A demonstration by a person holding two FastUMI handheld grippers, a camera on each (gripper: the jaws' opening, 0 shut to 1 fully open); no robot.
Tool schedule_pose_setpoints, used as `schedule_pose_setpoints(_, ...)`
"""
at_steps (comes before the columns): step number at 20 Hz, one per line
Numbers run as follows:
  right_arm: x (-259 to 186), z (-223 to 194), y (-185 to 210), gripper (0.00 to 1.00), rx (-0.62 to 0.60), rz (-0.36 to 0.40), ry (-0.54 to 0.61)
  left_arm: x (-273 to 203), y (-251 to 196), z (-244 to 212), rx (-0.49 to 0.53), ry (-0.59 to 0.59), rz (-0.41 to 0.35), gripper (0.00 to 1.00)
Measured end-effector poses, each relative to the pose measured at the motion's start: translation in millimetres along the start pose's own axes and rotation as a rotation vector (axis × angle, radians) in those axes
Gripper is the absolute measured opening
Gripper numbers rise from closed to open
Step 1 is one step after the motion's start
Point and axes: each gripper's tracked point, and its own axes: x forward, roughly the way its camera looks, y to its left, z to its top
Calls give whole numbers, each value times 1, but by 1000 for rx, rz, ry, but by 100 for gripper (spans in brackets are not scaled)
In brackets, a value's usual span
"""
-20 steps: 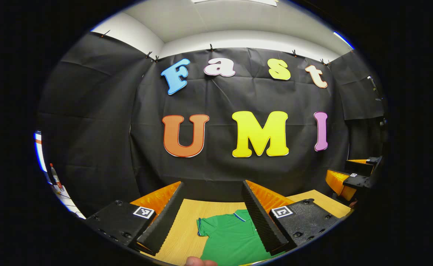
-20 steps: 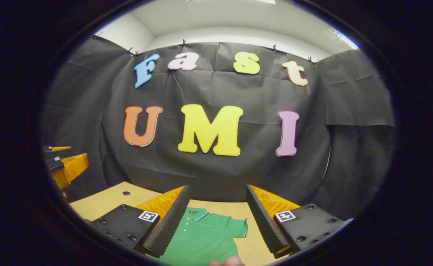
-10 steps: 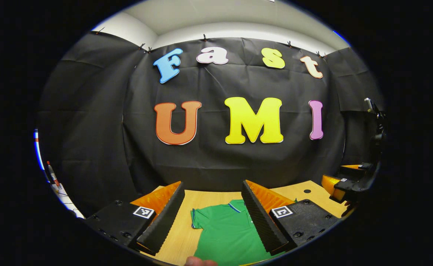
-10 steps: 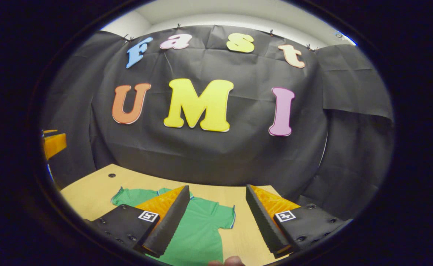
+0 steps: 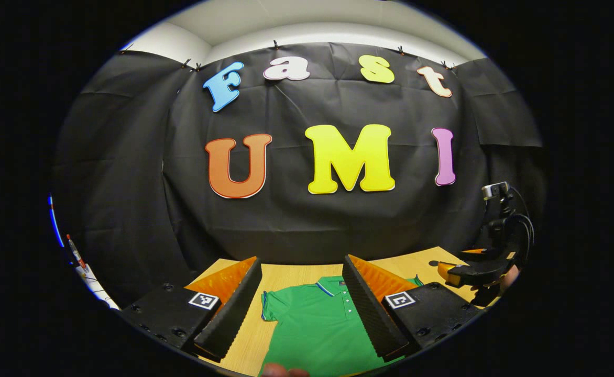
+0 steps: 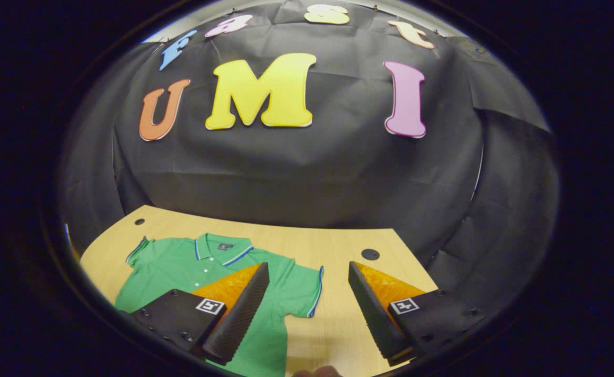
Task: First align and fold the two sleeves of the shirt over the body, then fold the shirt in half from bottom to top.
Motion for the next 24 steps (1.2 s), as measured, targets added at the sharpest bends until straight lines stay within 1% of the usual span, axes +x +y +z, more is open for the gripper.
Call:
schedule_pose_setpoints(5,66,-27,-13,98,-19,12,80,5,-5,-15,13,42,28,99)
schedule_pose_setpoints(7,93,-40,-20,98,-35,-4,108,6,-3,-23,23,65,49,99)
schedule_pose_setpoints(11,134,-68,-19,98,6,8,175,6,1,-46,19,137,82,99)
schedule_pose_setpoints(17,158,-97,-17,98,61,36,257,7,7,-60,56,184,116,100)
schedule_pose_setpoints(20,161,-106,-12,93,73,63,290,10,8,-59,64,183,118,100)
schedule_pose_setpoints(21,163,-107,-12,93,74,68,292,11,8,-60,65,187,118,100)
schedule_pose_setpoints(22,162,-110,-11,91,76,76,307,11,6,-62,66,191,118,100)
schedule_pose_setpoints(23,163,-106,-10,81,74,78,294,11,5,-62,65,192,116,100)
schedule_pose_setpoints(24,166,-109,-9,63,72,87,303,11,4,-63,65,194,112,100)
